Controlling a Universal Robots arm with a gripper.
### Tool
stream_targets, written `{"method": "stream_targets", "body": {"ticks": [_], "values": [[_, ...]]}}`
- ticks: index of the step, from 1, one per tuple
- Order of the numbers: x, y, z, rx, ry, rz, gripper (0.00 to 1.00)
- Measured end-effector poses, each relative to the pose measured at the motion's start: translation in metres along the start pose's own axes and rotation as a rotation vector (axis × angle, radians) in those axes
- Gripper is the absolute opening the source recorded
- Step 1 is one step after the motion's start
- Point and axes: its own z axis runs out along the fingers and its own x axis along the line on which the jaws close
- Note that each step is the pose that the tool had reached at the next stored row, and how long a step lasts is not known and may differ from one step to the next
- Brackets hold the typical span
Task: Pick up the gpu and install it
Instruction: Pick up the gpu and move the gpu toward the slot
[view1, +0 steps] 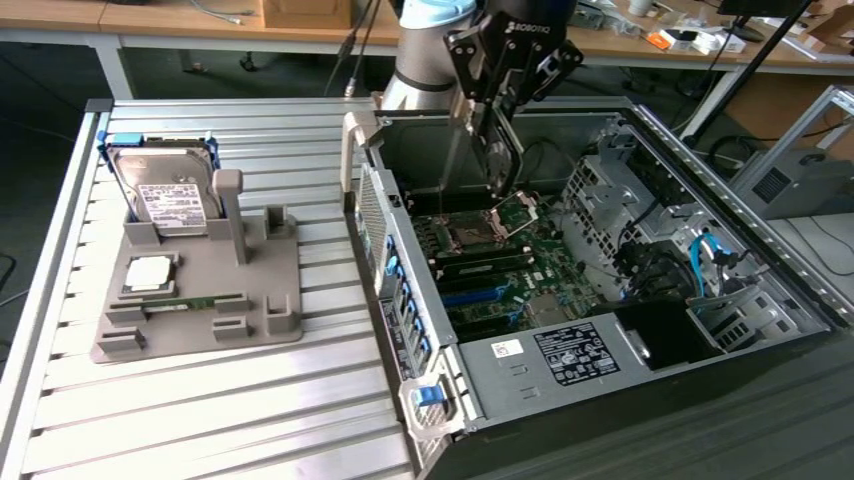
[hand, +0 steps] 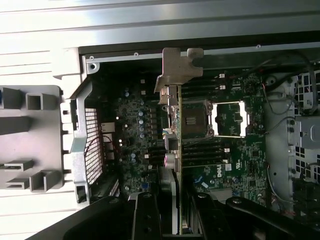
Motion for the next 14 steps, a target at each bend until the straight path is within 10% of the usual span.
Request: {"method": "stream_targets", "body": {"ticks": [14], "values": [[-0.0089,0.0006,0.0053,0.0001,0.0003,0.0,0.3]]}}
